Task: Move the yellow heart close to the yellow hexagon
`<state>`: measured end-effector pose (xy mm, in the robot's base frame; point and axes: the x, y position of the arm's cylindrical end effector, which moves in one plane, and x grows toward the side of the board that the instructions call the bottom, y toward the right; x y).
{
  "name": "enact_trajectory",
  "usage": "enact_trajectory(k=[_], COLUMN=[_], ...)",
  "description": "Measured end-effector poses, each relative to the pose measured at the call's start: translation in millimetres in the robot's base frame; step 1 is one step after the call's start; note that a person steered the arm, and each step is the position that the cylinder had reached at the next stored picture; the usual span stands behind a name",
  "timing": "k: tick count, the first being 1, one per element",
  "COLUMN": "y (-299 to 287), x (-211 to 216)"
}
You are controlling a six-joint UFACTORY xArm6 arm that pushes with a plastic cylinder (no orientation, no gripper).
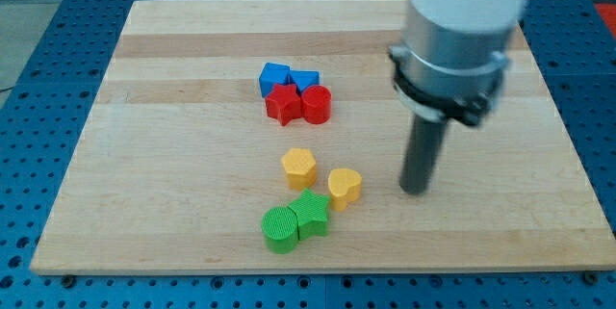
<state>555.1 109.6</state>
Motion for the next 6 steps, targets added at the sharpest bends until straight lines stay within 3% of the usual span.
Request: enact_trajectory(k=[1,5,6], y=[-9.0,-86.4,-73.7], x=[36.6,-1.5,-2.6])
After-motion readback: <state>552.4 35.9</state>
